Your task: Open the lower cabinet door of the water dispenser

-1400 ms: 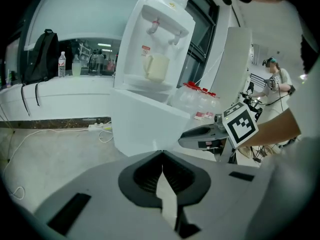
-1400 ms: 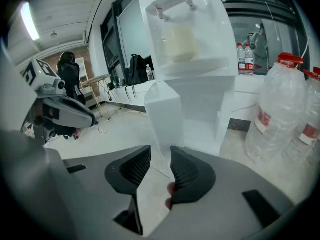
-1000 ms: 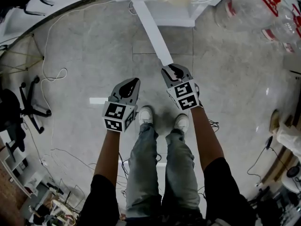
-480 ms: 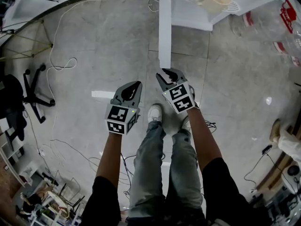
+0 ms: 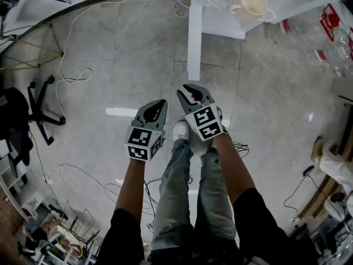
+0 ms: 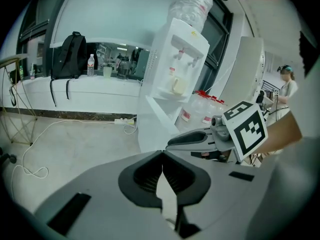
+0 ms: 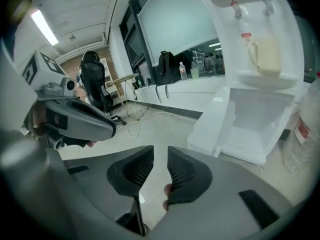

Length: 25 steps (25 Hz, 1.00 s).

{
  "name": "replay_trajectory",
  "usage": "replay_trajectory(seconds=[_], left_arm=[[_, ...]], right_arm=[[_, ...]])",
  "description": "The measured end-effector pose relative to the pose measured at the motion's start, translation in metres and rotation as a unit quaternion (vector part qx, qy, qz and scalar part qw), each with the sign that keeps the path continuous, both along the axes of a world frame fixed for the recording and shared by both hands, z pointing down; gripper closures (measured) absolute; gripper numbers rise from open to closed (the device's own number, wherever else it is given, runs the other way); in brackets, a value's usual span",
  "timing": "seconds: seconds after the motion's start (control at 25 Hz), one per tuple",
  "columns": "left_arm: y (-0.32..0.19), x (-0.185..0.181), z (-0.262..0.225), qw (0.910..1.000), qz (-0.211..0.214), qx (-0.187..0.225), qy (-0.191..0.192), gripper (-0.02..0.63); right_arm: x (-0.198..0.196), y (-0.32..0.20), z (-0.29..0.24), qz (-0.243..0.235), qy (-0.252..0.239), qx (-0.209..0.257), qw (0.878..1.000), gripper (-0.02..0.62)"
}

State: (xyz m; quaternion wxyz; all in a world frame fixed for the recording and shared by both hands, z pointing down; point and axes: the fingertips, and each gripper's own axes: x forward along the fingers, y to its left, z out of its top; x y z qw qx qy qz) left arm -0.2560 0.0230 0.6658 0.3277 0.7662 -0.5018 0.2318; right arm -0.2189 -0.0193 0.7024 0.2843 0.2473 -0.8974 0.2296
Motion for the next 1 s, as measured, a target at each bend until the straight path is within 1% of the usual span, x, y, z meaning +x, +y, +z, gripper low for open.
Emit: replay_trajectory(seconds=[0.16,0.48,0.72,0.88,1.0], left_arm=[[-0.006,0.014,-0.042,0.9999,0.012,0.01,0.004,0.594],[-0.024,0.034,-0.141,0.9992,0.017,0.036,0.009,0.594],[-0.055,0.057,-0.213,0.9968,0.029,0.073,0.015,0.594],[-0.06,0.077,-0.261,0.9952,0.037,0.09,0.012,0.594],[-0.065,0.089,-0.295,0.9936,0.044,0.104,0.007,0.594]], right_arm=[[0.019,0.004,-0.047,0.036,-0.007,0.004,0.999,0.523],[0.08,-0.009,-0.152,0.109,0.001,0.03,0.994,0.574],[0.129,-0.033,-0.234,0.17,0.007,0.07,0.983,0.581],[0.164,-0.033,-0.287,0.198,0.01,0.087,0.976,0.581],[0.189,-0.037,-0.328,0.225,0.006,0.103,0.969,0.581]])
